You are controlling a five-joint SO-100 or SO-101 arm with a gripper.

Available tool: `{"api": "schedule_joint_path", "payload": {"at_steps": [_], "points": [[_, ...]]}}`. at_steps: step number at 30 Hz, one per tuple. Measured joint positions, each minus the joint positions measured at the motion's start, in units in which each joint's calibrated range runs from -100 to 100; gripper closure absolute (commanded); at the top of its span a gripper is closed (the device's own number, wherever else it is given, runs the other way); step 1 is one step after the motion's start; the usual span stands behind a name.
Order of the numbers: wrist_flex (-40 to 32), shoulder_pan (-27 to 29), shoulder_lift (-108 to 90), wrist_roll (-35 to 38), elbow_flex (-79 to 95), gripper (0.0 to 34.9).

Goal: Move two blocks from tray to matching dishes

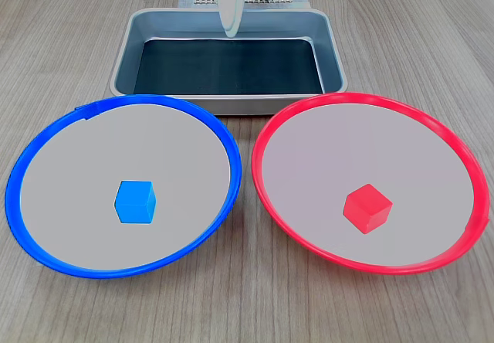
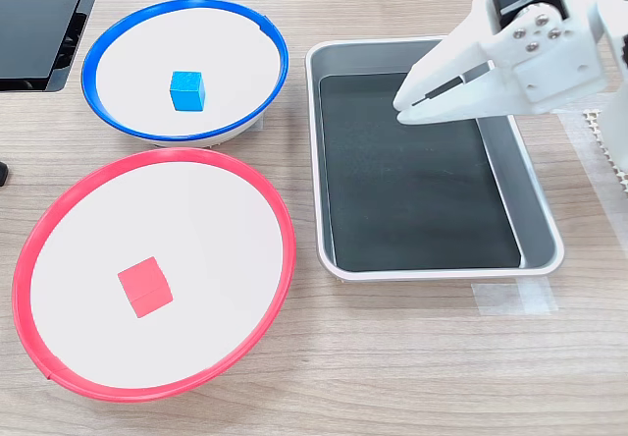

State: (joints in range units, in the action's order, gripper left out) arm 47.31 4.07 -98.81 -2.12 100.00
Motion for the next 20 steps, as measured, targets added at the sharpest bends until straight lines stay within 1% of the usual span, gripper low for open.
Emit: {"api": "schedule_joint_path", "payload": {"at_steps": [20], "points": [[0.0, 0.0, 0.09, 0.0, 0.0, 34.6]]}}
